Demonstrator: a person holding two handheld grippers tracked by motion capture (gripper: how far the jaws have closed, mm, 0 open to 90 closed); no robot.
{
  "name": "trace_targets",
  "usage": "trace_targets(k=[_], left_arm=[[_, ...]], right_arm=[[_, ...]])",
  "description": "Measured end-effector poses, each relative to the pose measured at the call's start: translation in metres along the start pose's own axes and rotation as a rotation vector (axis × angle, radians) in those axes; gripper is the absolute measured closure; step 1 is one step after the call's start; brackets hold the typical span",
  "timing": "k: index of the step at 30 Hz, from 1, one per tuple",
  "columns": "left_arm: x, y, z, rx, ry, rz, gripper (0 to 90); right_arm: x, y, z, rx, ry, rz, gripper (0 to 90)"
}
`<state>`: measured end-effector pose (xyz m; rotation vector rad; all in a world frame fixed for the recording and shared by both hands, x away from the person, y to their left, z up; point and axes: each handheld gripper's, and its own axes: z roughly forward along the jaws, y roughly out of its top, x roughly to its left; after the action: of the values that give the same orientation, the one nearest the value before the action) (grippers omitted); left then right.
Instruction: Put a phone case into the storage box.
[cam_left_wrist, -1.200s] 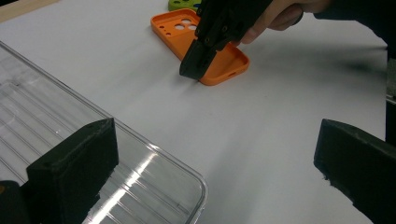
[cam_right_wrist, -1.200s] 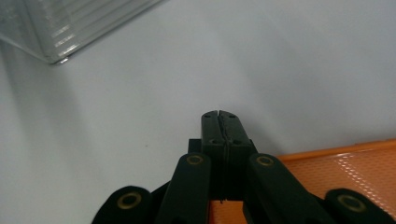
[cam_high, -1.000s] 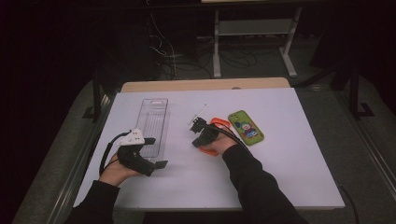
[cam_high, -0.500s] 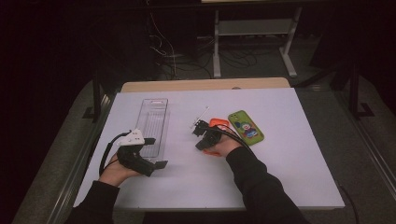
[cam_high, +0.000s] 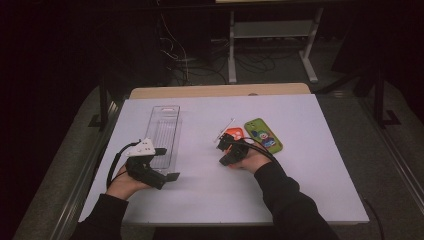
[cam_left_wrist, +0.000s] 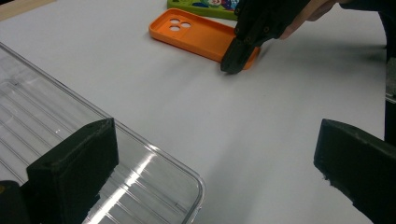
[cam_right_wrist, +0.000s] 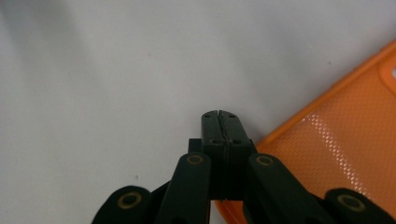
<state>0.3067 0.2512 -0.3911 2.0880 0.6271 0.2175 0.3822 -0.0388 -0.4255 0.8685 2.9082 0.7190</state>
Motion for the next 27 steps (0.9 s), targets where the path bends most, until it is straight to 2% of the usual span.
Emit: trace_targets(k=[15,20,21,22,23,25,26,27], left_arm=[[0.0,-0.001,0.001,0.002,0.0,-0.004,0.0],[0.0,0.0,0.002,0.011,-0.001,0.006,0.0],[0.0,0.0,0.002,0.009,-0.001,0.006,0.0],[0.0,-0.001,0.002,0.009,-0.001,0.0,0.0],[-0.001,-0.001,0.002,0.008,-0.001,-0.006,0.0],[-0.001,-0.001,0.002,0.008,-0.001,-0.009,0.0],[-0.001,-0.001,0.002,0.008,-0.001,-0.013,0.0],[-0.001,-0.001,0.002,0.009,-0.003,-0.013,0.0]], right_arm=[[-0.015,-0.031,-0.017,0.006,-0.013,0.04,88.4],[-0.018,-0.036,-0.024,-0.028,-0.004,0.054,88.2],[-0.017,-0.036,-0.03,-0.067,0.018,0.063,84.1],[-0.017,-0.036,-0.03,-0.067,0.018,0.063,84.1],[-0.015,-0.038,-0.038,-0.107,0.022,0.066,75.2],[-0.014,-0.042,-0.046,-0.148,0.015,0.07,67.7],[-0.014,-0.042,-0.046,-0.148,0.015,0.07,67.7],[-0.013,-0.049,-0.055,-0.192,0.012,0.09,54.9]])
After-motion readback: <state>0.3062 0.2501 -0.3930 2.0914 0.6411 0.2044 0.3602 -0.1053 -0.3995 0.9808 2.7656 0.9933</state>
